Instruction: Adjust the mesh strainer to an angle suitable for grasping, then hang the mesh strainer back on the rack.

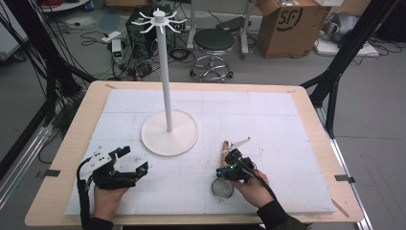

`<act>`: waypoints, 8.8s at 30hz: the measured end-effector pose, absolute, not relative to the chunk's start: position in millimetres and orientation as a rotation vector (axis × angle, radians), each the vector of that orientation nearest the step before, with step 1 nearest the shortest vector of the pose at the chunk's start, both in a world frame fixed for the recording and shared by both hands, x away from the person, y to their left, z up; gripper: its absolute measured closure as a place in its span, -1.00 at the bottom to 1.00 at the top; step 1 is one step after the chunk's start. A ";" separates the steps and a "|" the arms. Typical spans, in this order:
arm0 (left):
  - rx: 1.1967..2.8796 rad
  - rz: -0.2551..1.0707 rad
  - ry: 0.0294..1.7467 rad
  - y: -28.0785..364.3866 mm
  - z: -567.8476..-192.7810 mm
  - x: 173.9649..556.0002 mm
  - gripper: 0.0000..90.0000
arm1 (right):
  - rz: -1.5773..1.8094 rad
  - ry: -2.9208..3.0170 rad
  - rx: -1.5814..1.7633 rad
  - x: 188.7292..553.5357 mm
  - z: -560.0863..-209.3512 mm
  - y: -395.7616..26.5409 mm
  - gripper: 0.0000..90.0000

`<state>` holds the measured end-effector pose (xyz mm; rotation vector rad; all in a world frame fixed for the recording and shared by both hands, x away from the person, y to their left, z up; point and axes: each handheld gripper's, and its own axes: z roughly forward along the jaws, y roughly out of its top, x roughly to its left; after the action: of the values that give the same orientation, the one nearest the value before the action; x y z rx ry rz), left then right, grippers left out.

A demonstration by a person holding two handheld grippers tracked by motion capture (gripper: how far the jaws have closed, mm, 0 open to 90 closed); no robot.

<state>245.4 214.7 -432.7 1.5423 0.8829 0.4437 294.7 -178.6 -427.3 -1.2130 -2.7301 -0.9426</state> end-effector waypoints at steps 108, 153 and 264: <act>1.528 0.434 0.888 215.2 -433.6 249.6 -0.92 | -1.162 -2.423 -1.371 340.3 -422.7 -186.7 -0.06; 1.526 0.429 0.879 214.1 -432.5 248.6 -0.92 | -0.869 -2.772 -1.315 312.0 -430.6 -132.7 0.28; 1.508 0.433 0.889 217.9 -432.6 246.3 -0.92 | -2.467 -2.082 -1.001 332.8 -294.3 -166.6 0.51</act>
<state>246.3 217.9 -432.6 1.5083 0.8894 0.4327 332.8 -166.6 -294.3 -1.0008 -2.0824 -2.4674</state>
